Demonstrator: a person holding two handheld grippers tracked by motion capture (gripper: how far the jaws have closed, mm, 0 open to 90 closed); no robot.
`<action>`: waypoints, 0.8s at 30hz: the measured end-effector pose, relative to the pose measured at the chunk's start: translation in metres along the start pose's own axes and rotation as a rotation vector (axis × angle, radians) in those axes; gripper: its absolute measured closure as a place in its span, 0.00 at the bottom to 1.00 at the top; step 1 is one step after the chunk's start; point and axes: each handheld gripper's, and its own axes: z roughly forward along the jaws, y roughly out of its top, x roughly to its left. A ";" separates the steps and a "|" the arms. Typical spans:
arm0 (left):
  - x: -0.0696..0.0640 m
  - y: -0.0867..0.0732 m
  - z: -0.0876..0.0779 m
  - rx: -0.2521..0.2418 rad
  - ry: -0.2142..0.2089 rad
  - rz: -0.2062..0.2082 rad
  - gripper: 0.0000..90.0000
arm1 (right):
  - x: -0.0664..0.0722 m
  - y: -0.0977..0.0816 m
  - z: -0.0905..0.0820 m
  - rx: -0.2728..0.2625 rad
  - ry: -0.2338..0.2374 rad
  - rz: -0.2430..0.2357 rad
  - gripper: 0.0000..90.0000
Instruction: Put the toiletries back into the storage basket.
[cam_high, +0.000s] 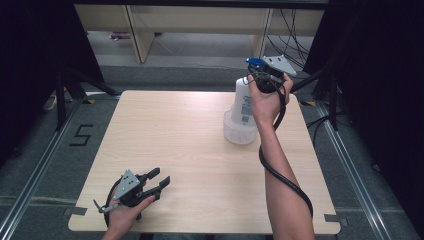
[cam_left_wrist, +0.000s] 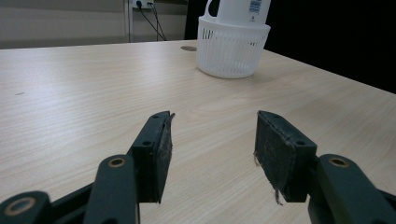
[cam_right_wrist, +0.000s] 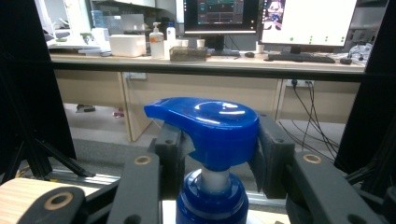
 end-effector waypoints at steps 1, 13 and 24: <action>0.000 0.000 0.000 0.000 0.000 0.000 0.51 | 0.000 -0.001 0.000 -0.001 -0.001 -0.003 0.67; 0.000 0.000 0.000 0.001 0.000 0.000 0.51 | 0.000 -0.011 0.002 0.021 -0.004 0.006 0.67; 0.000 0.000 0.000 0.003 -0.001 -0.001 0.51 | -0.001 -0.021 0.003 0.033 -0.006 0.003 0.67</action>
